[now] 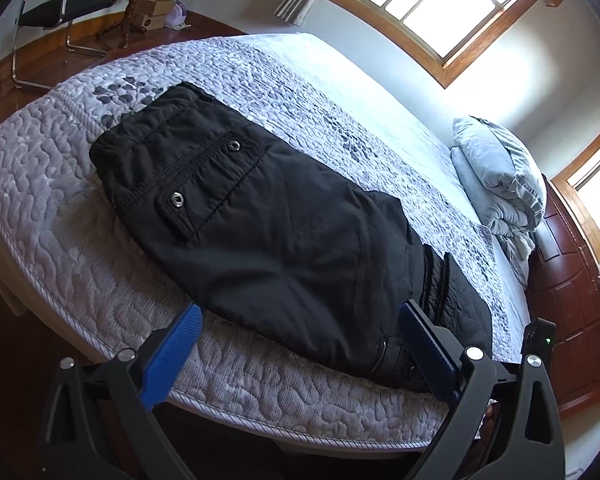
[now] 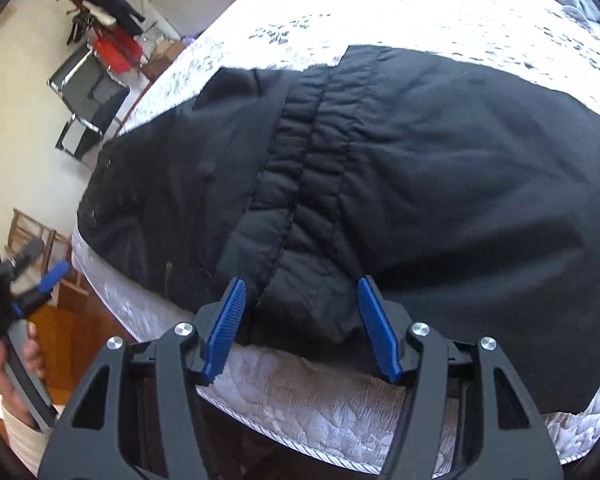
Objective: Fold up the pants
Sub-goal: 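Grasp the end of the black pants bundle with the left tool and lift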
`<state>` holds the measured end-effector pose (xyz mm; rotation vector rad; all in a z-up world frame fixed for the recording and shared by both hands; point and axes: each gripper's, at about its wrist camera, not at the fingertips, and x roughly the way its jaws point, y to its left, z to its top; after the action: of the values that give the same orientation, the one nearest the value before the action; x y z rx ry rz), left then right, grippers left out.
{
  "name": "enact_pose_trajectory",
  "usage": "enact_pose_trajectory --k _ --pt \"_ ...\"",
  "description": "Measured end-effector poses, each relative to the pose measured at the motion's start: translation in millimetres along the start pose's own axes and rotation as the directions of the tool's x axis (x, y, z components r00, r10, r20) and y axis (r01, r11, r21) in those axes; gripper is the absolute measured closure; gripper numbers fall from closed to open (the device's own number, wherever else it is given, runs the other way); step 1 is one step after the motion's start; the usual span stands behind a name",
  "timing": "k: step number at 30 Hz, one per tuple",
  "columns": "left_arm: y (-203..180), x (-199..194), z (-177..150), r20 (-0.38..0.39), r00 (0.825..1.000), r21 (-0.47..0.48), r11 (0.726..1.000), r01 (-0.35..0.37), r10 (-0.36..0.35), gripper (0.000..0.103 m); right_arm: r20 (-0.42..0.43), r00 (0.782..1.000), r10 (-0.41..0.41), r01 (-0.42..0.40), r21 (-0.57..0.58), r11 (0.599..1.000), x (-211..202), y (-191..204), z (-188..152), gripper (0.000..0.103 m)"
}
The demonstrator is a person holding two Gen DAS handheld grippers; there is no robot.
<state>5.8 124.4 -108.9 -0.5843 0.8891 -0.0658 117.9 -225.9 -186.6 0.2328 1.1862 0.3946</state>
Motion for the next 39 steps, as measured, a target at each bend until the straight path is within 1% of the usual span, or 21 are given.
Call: enact_pose_trajectory --k 3,5,7,9,12,14,16,17,18,19,21,22,24,26,28,31,34,36,37,38,39 --pt "8 -1 5 0.017 0.999 -0.007 1.0 -0.029 0.03 0.004 0.013 0.997 0.073 -0.074 0.049 0.996 -11 -7 2 0.044" --pt "18 -3 9 0.037 0.998 -0.041 0.998 -0.043 0.044 0.004 0.044 0.993 0.106 -0.109 0.07 0.992 -23 -11 1 0.043" --pt "33 -5 13 0.056 0.996 -0.093 0.994 -0.063 0.068 0.004 0.078 0.992 0.102 -0.108 0.084 0.991 -39 -16 -1 0.04" --pt "48 -8 15 0.078 0.994 -0.148 0.987 -0.065 0.077 0.004 0.115 0.988 0.1 -0.112 0.102 0.989 -56 -26 -4 0.04" --pt "71 -10 19 0.093 0.993 -0.219 0.975 -0.048 0.07 0.004 0.17 0.984 0.054 -0.079 0.138 0.987 -81 -46 -11 0.038" --pt "84 -8 23 0.097 0.993 -0.252 0.967 -0.042 0.068 0.004 0.203 0.979 -0.006 -0.027 0.161 0.987 -97 -61 -16 0.034" --pt "95 -5 28 0.1 0.993 -0.267 0.963 -0.032 0.061 0.004 0.224 0.972 -0.078 0.037 0.181 0.983 -112 -74 -21 0.024" --pt "99 -3 30 0.098 0.994 -0.265 0.964 -0.027 0.055 0.004 0.234 0.965 -0.122 0.077 0.192 0.978 -119 -82 -24 0.023" --pt "104 1 34 0.089 0.995 -0.265 0.964 -0.027 0.052 0.004 0.239 0.958 -0.157 0.108 0.204 0.973 -124 -88 -27 0.018" --pt "109 6 37 0.079 0.996 -0.267 0.963 -0.021 0.044 0.004 0.241 0.949 -0.202 0.148 0.224 0.963 -130 -97 -30 0.013" --pt "116 15 43 0.059 0.998 -0.28 0.96 0.005 0.012 0.004 0.246 0.937 -0.25 0.185 0.26 0.948 -138 -110 -36 0.012" --pt "121 23 47 0.048 0.999 -0.293 0.956 0.03 -0.016 0.004 0.244 0.934 -0.262 0.191 0.279 0.941 -141 -117 -40 0.012" --pt "127 35 52 0.036 0.998 -0.31 0.949 0.06 -0.051 0.004 0.239 0.929 -0.283 0.198 0.323 0.925 -145 -133 -46 0.012" --pt "133 46 55 0.021 0.998 -0.336 0.94 0.065 -0.062 0.004 0.237 0.926 -0.293 0.198 0.355 0.914 -147 -143 -51 0.012" --pt "139 56 55 0.013 0.996 -0.368 0.926 0.089 -0.09 0.004 0.234 0.924 -0.304 0.205 0.368 0.907 -146 -148 -53 0.012" --pt "145 67 57 0.03 0.993 -0.408 0.906 0.115 -0.113 0.004 0.23 0.922 -0.312 0.217 0.36 0.907 -145 -148 -57 0.012" --pt "147 71 57 0.074 0.989 -0.443 0.885 0.145 -0.125 0.004 0.225 0.919 -0.323 0.237 0.338 0.911 -141 -144 -55 0.012" --pt "144 74 58 0.09 0.987 -0.452 0.877 0.162 -0.136 0.004 0.219 0.92 -0.325 0.245 0.324 0.914 -137 -141 -52 0.012" --pt "142 76 59 0.101 0.982 -0.455 0.87 0.189 -0.161 0.004 0.217 0.922 -0.322 0.245 0.319 0.916 -135 -141 -51 0.012" --pt "139 81 59 0.106 0.973 -0.462 0.857 0.23 -0.204 0.004 0.216 0.923 -0.32 0.244 0.316 0.917 -134 -139 -49 0.012" --pt "137 85 60 0.111 0.968 -0.47 0.846 0.251 -0.225 0.004 0.214 0.924 -0.317 0.243 0.313 0.918 -133 -138 -48 0.012"
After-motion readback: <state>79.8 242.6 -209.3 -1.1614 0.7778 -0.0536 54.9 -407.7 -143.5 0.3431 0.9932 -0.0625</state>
